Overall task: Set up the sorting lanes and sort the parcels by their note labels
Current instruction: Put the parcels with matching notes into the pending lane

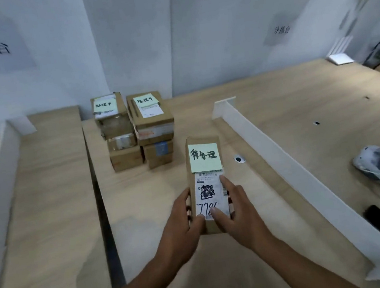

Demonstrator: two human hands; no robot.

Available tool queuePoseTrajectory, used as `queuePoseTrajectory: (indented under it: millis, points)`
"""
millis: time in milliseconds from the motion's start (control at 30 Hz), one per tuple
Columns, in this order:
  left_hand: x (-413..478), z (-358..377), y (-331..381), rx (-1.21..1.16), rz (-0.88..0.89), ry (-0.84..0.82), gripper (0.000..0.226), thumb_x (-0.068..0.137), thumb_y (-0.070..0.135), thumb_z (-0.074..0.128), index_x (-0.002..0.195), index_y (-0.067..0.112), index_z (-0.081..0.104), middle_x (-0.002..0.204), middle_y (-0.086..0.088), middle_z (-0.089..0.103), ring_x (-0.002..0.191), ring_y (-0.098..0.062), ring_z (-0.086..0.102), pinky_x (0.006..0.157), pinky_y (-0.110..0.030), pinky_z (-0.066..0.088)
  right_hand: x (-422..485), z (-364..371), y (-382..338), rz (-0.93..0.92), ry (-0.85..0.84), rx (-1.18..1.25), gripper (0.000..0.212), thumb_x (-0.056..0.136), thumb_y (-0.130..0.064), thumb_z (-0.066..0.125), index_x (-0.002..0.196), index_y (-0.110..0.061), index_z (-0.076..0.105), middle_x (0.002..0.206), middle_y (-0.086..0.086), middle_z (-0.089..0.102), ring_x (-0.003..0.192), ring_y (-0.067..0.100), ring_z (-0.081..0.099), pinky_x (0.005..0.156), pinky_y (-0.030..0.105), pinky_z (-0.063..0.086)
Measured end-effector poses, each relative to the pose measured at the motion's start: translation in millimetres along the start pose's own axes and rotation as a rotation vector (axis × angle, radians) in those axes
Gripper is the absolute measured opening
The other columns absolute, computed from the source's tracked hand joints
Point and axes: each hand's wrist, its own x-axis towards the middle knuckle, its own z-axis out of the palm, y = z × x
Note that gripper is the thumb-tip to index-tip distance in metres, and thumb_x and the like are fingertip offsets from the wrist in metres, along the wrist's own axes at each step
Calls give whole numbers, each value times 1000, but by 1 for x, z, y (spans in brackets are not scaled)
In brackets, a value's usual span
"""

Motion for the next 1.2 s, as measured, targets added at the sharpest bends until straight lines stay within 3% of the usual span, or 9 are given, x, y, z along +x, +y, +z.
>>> queuePoseTrajectory:
  millis: [233, 367, 533, 667, 733, 867, 1000, 1100, 1200]
  points:
    - [-145, -94, 43, 34, 199, 199, 75, 90, 26, 61, 154, 47, 27, 142, 24, 53, 121, 4, 58, 87, -20, 57, -87, 38, -132, -334, 24, 26, 80, 90, -46, 63, 157, -41, 20, 137, -14, 36, 129, -7, 44, 97, 11, 47]
    - [-226, -160, 57, 66, 280, 333, 69, 90, 53, 64, 151, 49, 31, 145, 21, 48, 123, -2, 58, 93, -29, 58, -127, 76, -208, -473, 3, 83, 78, 92, -37, 67, 158, -34, 24, 143, -13, 36, 135, 1, 42, 103, 31, 52]
    - [-317, -241, 61, 137, 312, 563, 70, 91, 66, 62, 151, 51, 30, 147, 21, 49, 123, -6, 60, 94, -43, 57, -164, 134, -305, -634, -67, 84, 75, 92, -42, 64, 157, -27, 28, 139, -7, 40, 129, -14, 37, 102, 4, 34]
    - [-393, -313, 49, 179, 311, 764, 65, 92, 59, 63, 148, 54, 31, 146, 25, 48, 130, -3, 53, 99, -43, 54, -192, 201, -383, -745, -154, 85, 72, 93, -36, 64, 155, -16, 34, 139, 0, 44, 132, -5, 40, 107, 8, 30]
    - [-435, -358, 37, 183, 291, 846, 64, 92, 60, 63, 147, 55, 31, 146, 27, 47, 132, -1, 51, 101, -41, 53, -209, 247, -427, -741, -246, 138, 74, 90, -35, 66, 156, -29, 31, 140, -11, 40, 134, -4, 40, 106, 5, 27]
    - [-522, -455, 3, 218, 280, 977, 61, 93, 53, 64, 145, 58, 33, 141, 31, 49, 126, 3, 55, 90, -26, 55, -247, 354, -509, -800, -359, 182, 76, 87, -45, 64, 153, -48, 25, 142, -28, 32, 135, -6, 39, 104, 2, 26]
    - [-614, -561, -35, 290, 182, 1074, 63, 93, 57, 63, 147, 57, 31, 142, 28, 50, 122, 0, 57, 90, -35, 58, -295, 471, -595, -836, -460, 237, 76, 88, -48, 61, 152, -54, 20, 140, -28, 31, 133, -9, 37, 99, -3, 24]
    - [-682, -631, -59, 343, 121, 1166, 62, 91, 59, 64, 144, 59, 32, 138, 30, 51, 117, 2, 60, 85, -32, 60, -335, 550, -657, -868, -540, 295, 74, 87, -48, 59, 148, -61, 19, 137, -38, 27, 130, -14, 36, 98, -4, 23]
    - [-741, -691, -84, 352, 49, 1233, 62, 89, 61, 63, 143, 60, 32, 138, 31, 50, 114, 5, 60, 84, -34, 61, -374, 621, -709, -926, -573, 311, 69, 92, -48, 57, 153, -47, 24, 134, -25, 35, 129, -10, 41, 101, 1, 30]
